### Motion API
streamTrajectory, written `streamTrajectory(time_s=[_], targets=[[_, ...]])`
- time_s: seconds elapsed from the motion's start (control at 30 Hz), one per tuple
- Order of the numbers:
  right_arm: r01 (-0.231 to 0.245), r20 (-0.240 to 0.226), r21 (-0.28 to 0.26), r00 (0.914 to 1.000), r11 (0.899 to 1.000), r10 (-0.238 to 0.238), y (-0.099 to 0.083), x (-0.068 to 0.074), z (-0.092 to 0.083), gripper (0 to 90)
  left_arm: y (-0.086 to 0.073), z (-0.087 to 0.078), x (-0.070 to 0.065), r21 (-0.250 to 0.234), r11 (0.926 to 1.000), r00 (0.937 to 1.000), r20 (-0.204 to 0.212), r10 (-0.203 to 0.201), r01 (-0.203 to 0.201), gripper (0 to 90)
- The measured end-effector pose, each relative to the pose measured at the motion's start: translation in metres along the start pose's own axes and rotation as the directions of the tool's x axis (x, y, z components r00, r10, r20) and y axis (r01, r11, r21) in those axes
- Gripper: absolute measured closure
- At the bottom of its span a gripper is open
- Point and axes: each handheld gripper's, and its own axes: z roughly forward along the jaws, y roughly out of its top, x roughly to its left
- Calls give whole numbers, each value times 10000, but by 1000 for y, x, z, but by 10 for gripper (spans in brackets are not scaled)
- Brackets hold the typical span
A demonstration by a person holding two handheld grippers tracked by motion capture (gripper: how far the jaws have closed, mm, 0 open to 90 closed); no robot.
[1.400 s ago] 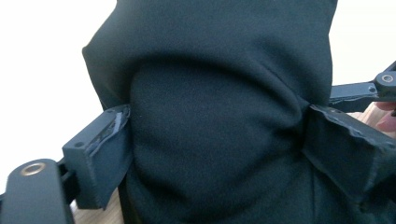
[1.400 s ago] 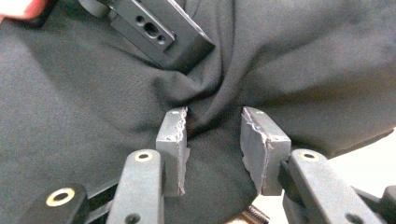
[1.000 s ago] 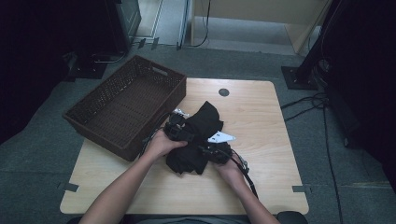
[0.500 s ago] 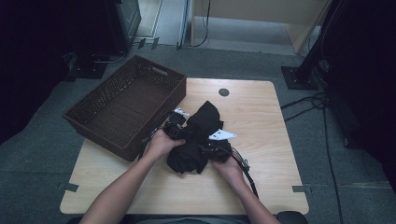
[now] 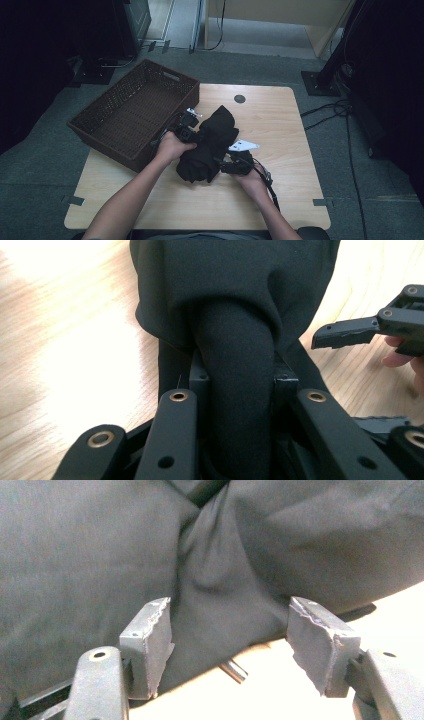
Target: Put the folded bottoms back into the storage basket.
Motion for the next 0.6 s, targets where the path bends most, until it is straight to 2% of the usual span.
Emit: streamTrajectory(time_s=[0.13,0.3,0.47,0.6], targets=[[143,184,-321,9997,9994,-137,1,-1,-3,360,6,-8,-1,7,10000,10000,-80,12,-12,742],[-14,227,-301,9997,9995,21,1,-4,-5,360,12,-16,-2,40,9999,9997,-214,122,-122,748],[-157,222,-545,9996,9984,169,-1,-6,-8,377,18,-29,-3,-82,9998,9998,-132,167,-169,751],[33,317,-447,9995,9990,-19,-3,-6,-6,376,24,-42,-5,-133,9996,9994,-255,247,-251,752]])
